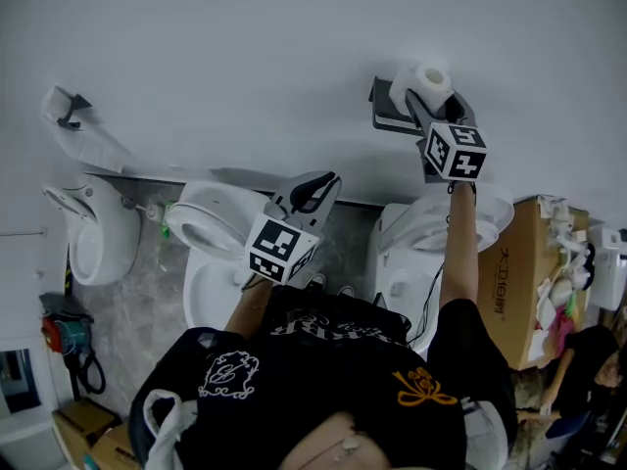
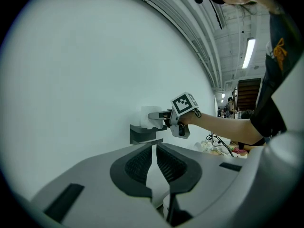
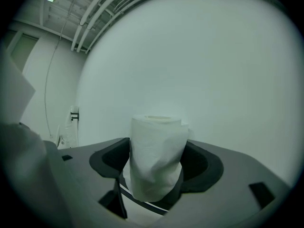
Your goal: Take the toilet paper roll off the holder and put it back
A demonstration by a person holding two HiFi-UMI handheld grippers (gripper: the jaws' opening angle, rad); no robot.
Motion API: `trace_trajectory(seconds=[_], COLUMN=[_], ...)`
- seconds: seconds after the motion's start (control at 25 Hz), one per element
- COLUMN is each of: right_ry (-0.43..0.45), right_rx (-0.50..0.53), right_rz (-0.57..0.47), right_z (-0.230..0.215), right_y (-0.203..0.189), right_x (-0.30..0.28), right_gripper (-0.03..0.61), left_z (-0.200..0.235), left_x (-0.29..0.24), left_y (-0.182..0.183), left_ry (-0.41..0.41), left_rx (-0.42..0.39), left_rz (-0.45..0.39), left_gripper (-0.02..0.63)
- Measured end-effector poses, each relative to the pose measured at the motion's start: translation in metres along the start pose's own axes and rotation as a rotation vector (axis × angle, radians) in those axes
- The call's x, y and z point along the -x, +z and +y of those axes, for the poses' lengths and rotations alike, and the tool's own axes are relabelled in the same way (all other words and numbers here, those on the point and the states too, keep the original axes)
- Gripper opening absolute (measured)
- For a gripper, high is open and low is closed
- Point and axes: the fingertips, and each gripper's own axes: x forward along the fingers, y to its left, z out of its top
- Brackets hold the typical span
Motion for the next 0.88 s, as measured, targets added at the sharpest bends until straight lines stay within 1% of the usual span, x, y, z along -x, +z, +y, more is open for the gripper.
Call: trace_trajectory(seconds=[0.24,0.4,0.6,0.72,0.8,0.88], right_ry=[-0.027,-0.014,-0.004,-0.002,-0.007,-0.013], right_rx=[-0.019,-0.045,-0.077,-0.117,-0.148,-0.182], right_rz=[-0.034,-0.071,-0.088,-0.081,-0.063,-0.040], right_z=[0.000,0.007,0.022,0.031,0.037,0.042], right_y=[0.005,0.005,-0.011,-0.029,-0.045,-0.063], right_x=[0.021,0.051,0.092,0.114,0.127,0.140], right_gripper=[0.356,0.356,0.356,0.342,0.318,0.280], left_z=[-0.005,-0.013,-0.028,-0.039,-0.047,-0.056], left_x=[-0.004,-0.010,-0.017,-0.022,-0.024,-0.026], left_y=[-0.001,-0.002,-0.002,-0.004,-0.005,-0.005], left_ry=[-0.024,-0.047,-0.079,-0.101,-0.114,-0.125], left_rx=[-0.001,-0.003,-0.010,-0.013,-0.014,-0.015], left_rz=[0.000,0.004,0.007,0.011,0.015,0.019], left_gripper=[0.044,0.044,0.044,0.044,0.044,0.044])
